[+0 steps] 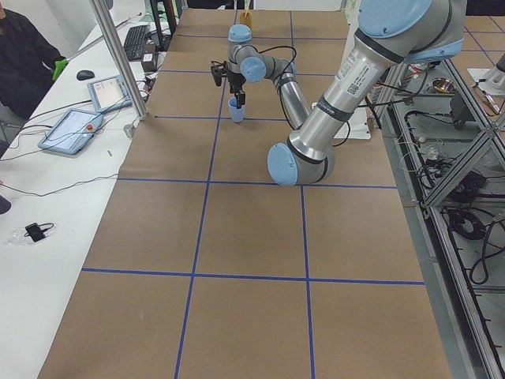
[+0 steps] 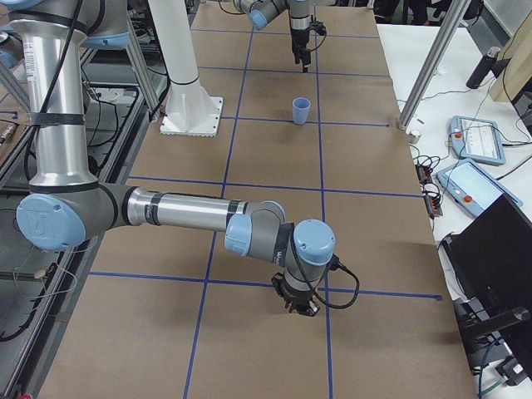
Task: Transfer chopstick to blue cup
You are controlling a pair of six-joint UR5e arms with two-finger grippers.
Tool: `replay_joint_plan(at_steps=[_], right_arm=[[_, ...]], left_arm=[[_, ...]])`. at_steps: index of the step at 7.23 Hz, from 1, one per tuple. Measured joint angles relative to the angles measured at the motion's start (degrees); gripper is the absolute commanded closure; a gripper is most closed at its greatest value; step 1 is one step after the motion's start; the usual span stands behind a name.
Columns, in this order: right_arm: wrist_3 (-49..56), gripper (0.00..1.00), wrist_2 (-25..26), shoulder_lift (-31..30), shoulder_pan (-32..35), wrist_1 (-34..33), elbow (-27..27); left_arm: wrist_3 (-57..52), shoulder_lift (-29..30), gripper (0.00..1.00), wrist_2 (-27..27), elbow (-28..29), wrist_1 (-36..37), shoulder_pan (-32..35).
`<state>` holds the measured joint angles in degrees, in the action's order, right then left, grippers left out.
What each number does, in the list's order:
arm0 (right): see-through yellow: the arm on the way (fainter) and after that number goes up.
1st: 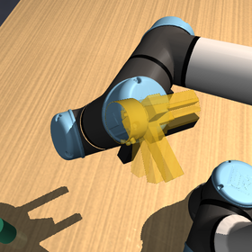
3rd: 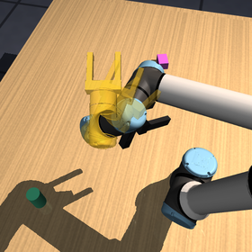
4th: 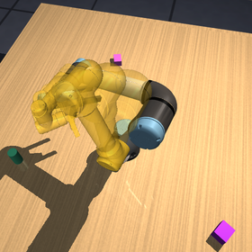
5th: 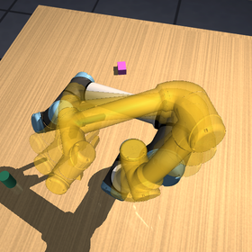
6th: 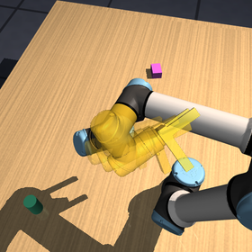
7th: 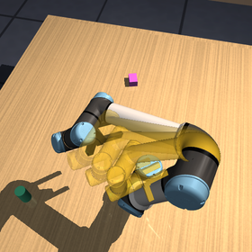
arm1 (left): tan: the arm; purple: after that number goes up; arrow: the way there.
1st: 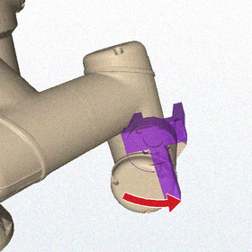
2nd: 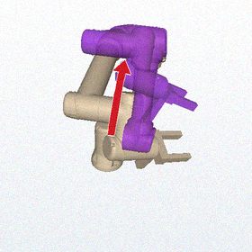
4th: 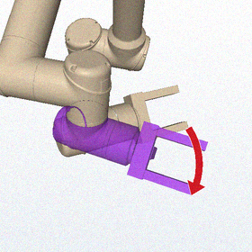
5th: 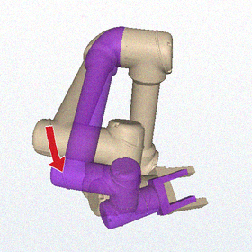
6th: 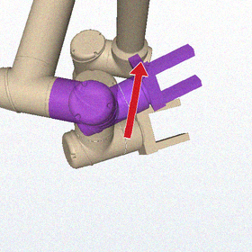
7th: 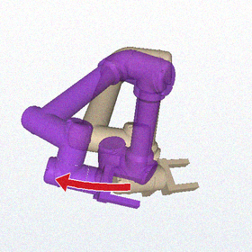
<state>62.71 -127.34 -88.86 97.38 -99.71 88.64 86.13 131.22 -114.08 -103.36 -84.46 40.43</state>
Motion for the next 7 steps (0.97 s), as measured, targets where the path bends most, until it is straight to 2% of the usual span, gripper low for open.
replay_joint_plan(at_steps=[3,7], right_arm=[[0.7,1.0,0.1,1.6,2.2,-6.9,4.1],[1.8,1.0,5.3,11.6,5.7,-21.4,9.2]], left_arm=[[0.0,-0.1,0.02,0.0,0.1,0.0,0.0],[0.1,-0.2,0.02,0.0,0.1,0.0,-0.1]])
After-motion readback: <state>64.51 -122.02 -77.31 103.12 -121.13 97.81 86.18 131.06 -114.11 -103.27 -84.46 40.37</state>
